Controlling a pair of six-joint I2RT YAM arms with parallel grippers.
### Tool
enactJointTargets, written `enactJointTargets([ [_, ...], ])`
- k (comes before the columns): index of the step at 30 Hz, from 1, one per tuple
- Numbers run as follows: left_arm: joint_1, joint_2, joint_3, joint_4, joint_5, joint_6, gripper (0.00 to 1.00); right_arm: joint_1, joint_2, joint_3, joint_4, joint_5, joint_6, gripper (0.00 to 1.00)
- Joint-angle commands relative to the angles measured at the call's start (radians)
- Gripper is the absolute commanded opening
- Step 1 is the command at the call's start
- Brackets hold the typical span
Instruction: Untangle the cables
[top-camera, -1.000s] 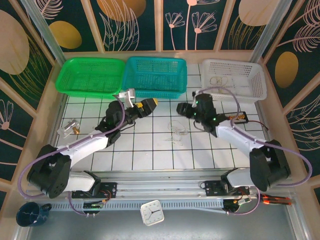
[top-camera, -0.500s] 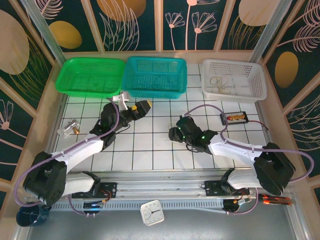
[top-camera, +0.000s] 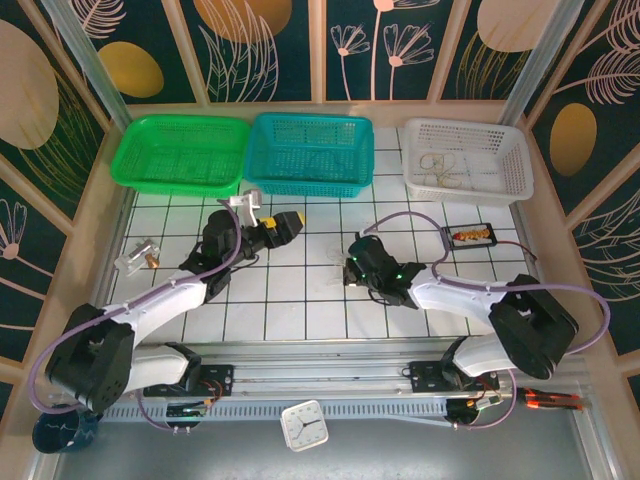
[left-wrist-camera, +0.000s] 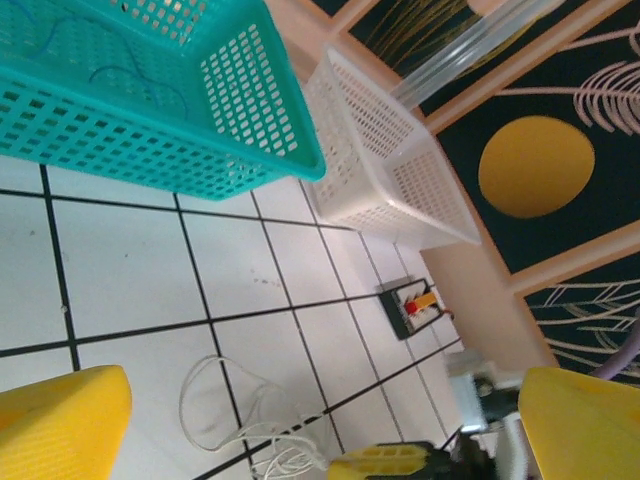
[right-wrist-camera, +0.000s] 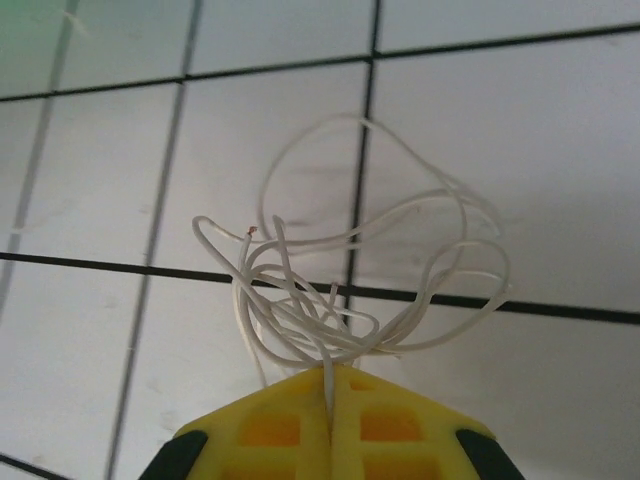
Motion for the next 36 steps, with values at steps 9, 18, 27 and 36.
enactJointTargets([
  [9,0.006,0.064,-0.048,-0.02,0.148,0.127,0.91,-0.096,0.047,0.042,0.213,-0.182,0.029,0.0],
  [18,-0.065,0.163,-0.045,0.006,0.154,0.08,0.83,-0.161,0.142,0.038,0.256,-0.23,0.09,0.0],
  [27,-0.083,0.214,-0.046,0.018,0.015,0.002,0.89,-0.181,0.057,-0.005,0.338,-0.294,0.084,0.0],
  [36,-0.07,0.178,-0.048,0.038,-0.079,-0.078,0.93,-0.24,-0.138,-0.049,0.402,-0.383,0.079,0.0],
])
